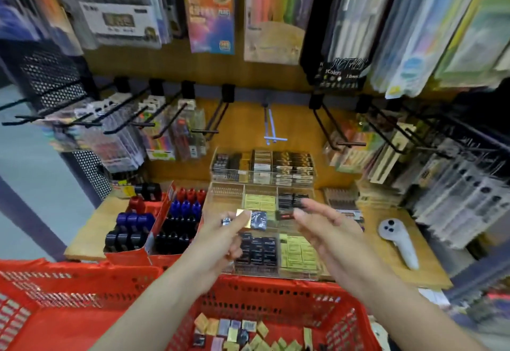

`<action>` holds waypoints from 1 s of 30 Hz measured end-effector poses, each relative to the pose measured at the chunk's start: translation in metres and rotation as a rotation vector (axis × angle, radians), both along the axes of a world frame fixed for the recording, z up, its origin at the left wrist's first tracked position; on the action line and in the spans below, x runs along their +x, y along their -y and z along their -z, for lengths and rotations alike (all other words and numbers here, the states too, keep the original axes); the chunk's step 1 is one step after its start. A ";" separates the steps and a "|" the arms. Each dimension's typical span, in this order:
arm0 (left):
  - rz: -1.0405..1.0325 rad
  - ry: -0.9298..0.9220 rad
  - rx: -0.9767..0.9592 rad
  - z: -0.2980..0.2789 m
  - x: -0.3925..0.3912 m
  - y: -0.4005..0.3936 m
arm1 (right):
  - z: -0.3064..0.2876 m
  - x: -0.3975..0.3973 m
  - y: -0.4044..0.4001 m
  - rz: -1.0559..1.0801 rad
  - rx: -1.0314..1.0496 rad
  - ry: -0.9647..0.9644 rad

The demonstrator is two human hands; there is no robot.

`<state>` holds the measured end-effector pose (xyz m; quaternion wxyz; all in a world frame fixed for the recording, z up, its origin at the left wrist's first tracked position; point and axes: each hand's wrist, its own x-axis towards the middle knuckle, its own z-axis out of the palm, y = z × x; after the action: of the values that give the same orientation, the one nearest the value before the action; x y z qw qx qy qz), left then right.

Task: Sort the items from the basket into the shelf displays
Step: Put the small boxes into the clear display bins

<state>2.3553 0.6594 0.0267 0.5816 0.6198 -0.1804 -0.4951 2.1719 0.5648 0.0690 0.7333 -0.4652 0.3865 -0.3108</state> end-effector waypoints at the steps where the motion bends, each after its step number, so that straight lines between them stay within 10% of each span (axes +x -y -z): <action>1: -0.023 -0.020 0.006 0.005 0.006 0.004 | 0.004 0.007 0.012 0.055 0.137 0.046; 7: -0.136 -0.127 -0.026 0.026 0.034 0.021 | 0.019 0.041 0.088 0.178 0.417 0.119; 13: -0.125 -0.124 0.013 0.036 0.056 0.021 | 0.016 0.076 0.153 0.091 -0.654 -0.799; 17: -0.154 -0.130 0.014 0.037 0.059 0.024 | 0.022 0.096 0.179 -0.159 -0.929 -1.072; 30: -0.128 -0.162 0.000 0.039 0.027 0.056 | 0.063 0.105 0.175 -0.047 -1.051 -0.803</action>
<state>2.3820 0.6035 -0.0120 0.6248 0.5880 -0.0928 -0.5054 2.2769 0.3895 0.0061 0.2143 -0.8490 0.4166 -0.2445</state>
